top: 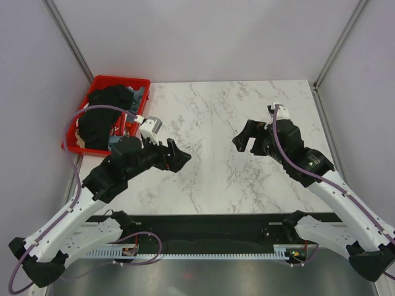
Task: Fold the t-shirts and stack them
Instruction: Grab the tshirt from the pile
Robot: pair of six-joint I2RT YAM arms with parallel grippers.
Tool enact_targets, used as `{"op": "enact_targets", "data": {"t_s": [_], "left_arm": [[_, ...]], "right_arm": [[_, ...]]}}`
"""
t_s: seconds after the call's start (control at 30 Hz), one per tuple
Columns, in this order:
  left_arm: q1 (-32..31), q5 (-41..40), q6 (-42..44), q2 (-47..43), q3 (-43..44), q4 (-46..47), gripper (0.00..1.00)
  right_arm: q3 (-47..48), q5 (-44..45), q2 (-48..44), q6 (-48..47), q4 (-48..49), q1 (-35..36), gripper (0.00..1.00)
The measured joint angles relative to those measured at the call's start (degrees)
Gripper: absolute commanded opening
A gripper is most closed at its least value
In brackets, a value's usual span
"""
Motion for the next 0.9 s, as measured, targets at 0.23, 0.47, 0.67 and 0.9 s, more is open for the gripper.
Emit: {"op": "enact_targets", "data": {"t_s": [0.23,0.47,0.67,0.9], "left_arm": [[0.0,-4.3,-0.2,3.3,0.3,0.0,0.99],[3.5,-17.8,-0.2,13.7,6.6,-1.6,0.99],[19.9,-23.8,-1.8,22.6,12.4,-1.5,0.93],[36.7,-30.9,-6.1,33.0,17.5,-1.6,0.84]], "right_arm": [[0.0,0.7,-0.3,-0.1,0.0,0.0,0.98],[-1.7,-1.0,-4.1,-2.3,1.3,0.0,0.98],[-6.2,-3.0,-9.3,-3.3,3.2,0.0,0.98],[-8.3,-3.5,-14.3,-4.1,3.9,0.0,0.98]]}}
